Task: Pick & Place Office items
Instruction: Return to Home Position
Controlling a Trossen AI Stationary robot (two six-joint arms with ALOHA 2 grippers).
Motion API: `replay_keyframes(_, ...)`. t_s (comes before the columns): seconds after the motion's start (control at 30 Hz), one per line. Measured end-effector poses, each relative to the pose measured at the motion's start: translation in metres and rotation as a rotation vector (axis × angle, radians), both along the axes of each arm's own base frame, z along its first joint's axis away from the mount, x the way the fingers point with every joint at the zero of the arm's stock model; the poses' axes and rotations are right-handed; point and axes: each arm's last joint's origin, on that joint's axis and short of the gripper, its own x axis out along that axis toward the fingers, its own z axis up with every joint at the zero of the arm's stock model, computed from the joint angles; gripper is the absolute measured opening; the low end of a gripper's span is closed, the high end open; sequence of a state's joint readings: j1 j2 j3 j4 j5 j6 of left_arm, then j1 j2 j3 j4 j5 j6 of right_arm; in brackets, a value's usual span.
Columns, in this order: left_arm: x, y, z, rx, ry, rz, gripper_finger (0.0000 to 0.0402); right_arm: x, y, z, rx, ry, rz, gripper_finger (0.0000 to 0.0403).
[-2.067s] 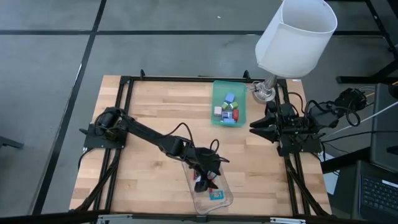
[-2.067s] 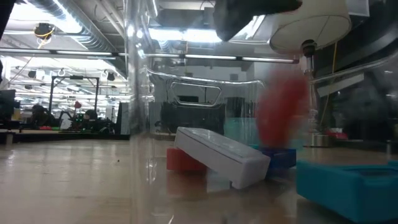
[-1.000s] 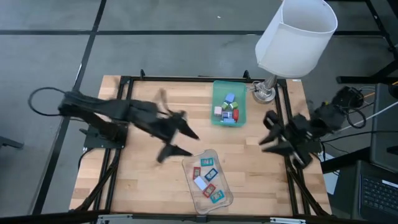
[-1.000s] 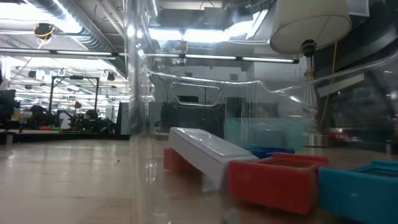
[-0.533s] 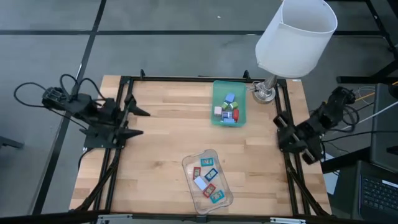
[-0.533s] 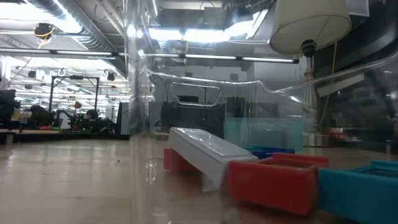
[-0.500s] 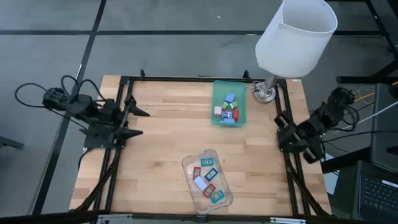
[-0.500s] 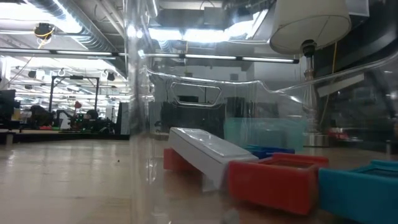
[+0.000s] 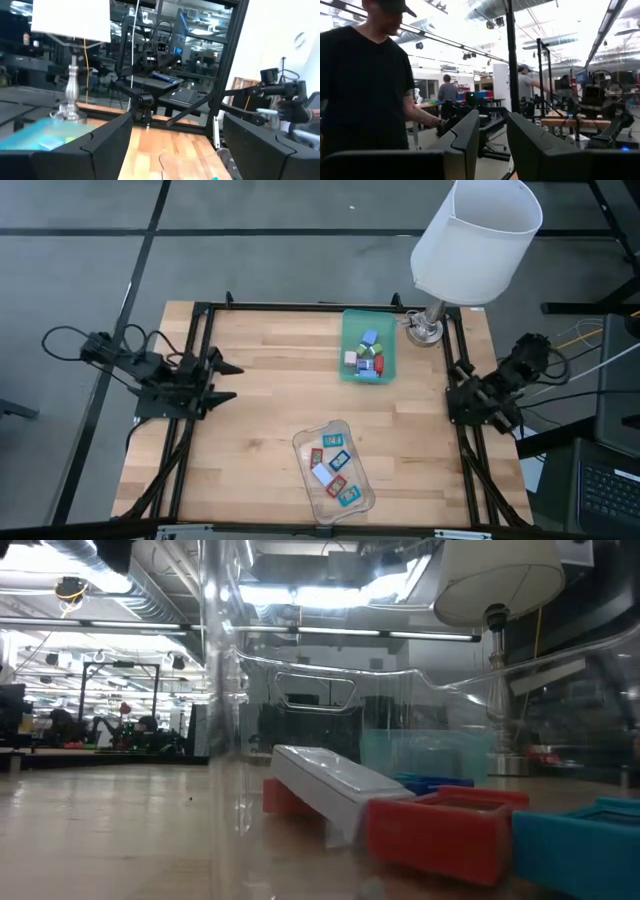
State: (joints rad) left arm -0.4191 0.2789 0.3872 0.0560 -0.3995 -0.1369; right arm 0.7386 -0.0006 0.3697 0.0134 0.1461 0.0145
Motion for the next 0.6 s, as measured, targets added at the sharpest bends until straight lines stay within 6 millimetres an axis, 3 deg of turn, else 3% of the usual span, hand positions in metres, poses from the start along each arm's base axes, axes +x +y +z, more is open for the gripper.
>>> replay_keyframes(0.4,0.006,-0.002,-0.079,-0.148,-0.085,0.002,0.0306,0.014,0.005,-0.032,-0.021,0.193,-0.18,0.01)
replay_keyframes(0.6,0.009,-0.004,-0.101,-0.212,0.075,-0.03,0.0306,0.021,0.012,-0.064,-0.095,0.354,-0.165,0.01)
